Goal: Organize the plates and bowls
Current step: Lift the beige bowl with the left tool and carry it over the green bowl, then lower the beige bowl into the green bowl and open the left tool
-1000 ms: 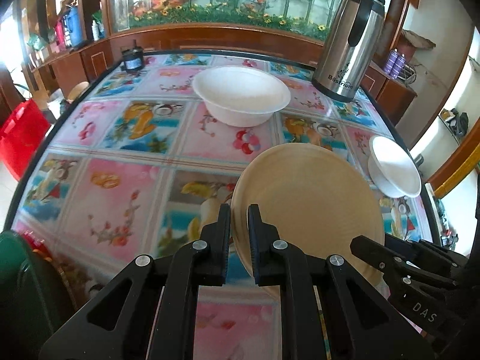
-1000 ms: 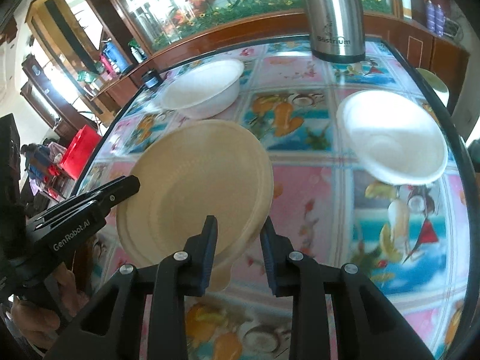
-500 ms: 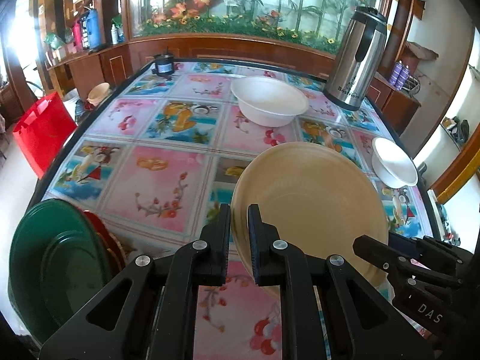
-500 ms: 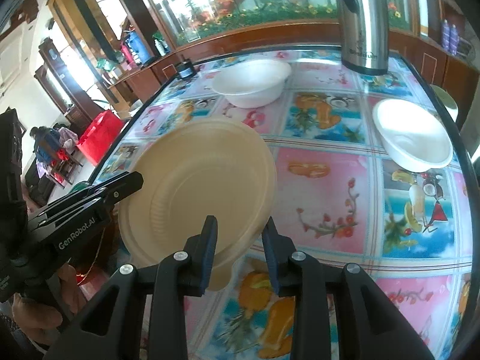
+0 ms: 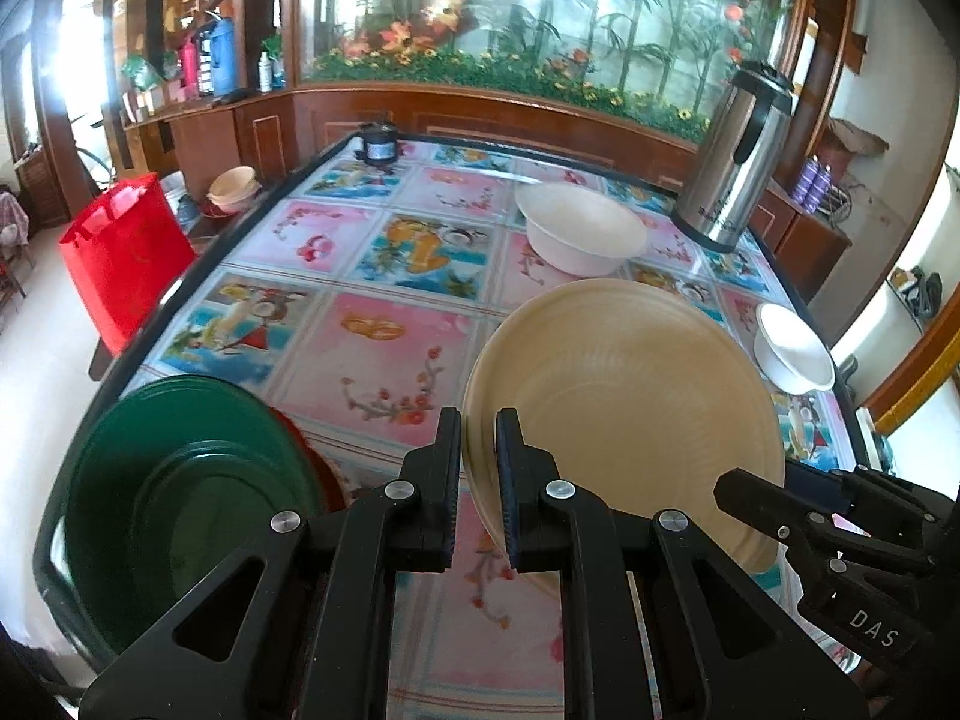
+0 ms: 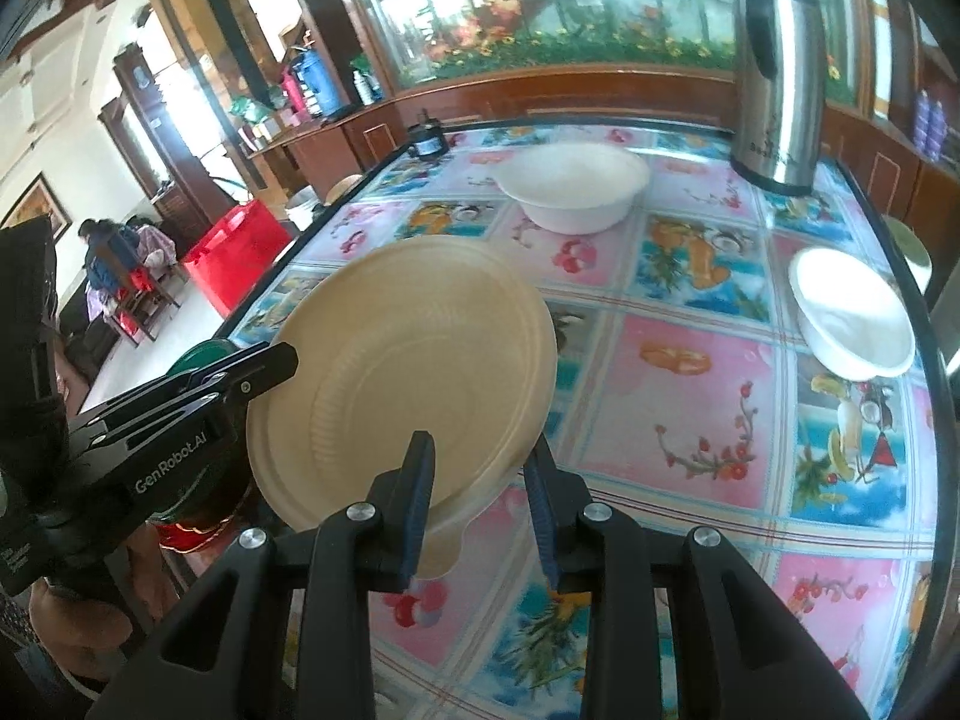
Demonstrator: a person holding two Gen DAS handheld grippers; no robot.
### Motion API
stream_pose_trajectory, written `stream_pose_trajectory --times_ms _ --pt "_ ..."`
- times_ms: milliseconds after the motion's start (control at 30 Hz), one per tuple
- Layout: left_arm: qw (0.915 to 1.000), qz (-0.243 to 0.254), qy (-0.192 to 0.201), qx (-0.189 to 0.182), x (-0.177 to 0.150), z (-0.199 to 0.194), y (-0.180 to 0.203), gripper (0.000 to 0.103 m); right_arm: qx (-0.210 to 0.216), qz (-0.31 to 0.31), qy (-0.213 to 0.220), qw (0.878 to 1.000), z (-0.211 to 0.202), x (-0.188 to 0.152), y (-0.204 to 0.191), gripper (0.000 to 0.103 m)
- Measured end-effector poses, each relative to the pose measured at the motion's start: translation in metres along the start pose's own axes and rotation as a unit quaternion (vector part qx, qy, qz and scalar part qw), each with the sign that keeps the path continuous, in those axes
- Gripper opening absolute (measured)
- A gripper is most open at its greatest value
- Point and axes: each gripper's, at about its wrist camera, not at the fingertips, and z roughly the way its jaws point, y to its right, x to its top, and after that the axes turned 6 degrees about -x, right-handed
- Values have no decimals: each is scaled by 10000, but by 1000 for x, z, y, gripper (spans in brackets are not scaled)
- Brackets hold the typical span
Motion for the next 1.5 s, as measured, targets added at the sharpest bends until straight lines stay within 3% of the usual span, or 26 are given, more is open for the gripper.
stream_pose_trajectory --times_ms 700,1067,1500 --pt "9946 -651 511 620 -13 -75 -111 11 670 -1074 -15 9920 19 21 -110 33" --pt "9887 -1079 271 1003 -44 -79 -165 11 869 -1736 -387 9802 49 7 -175 41" --pt "9877 -1158 -83 1052 -67 -61 -184 12 801 -1998 -779 9734 68 -6 -192 41"
